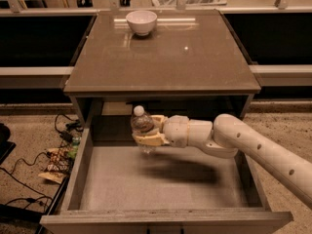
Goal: Place water bottle into top drawer
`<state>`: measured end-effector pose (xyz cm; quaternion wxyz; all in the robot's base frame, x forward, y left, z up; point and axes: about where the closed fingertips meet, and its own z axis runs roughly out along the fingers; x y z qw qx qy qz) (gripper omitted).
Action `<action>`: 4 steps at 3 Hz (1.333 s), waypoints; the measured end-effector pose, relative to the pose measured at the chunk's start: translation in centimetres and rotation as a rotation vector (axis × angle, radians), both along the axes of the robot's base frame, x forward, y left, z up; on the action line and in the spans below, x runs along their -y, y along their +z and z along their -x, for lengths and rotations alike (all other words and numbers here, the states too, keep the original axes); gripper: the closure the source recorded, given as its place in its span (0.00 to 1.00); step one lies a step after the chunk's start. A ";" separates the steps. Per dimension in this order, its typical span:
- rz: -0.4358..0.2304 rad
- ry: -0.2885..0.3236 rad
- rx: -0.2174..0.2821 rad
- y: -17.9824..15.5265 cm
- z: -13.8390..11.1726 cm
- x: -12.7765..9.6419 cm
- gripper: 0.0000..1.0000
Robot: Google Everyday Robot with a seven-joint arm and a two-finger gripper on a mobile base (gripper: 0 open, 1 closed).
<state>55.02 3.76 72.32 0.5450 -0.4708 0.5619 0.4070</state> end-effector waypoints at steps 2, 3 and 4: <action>-0.045 -0.026 -0.048 -2.8 1.1 -0.9 1.00; -0.125 -0.124 -0.151 -4.1 1.7 -0.7 0.74; -0.123 -0.126 -0.150 -4.0 1.6 -0.7 0.52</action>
Offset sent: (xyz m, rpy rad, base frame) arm -0.0207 0.0109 -0.0437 0.0730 0.0924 -0.0788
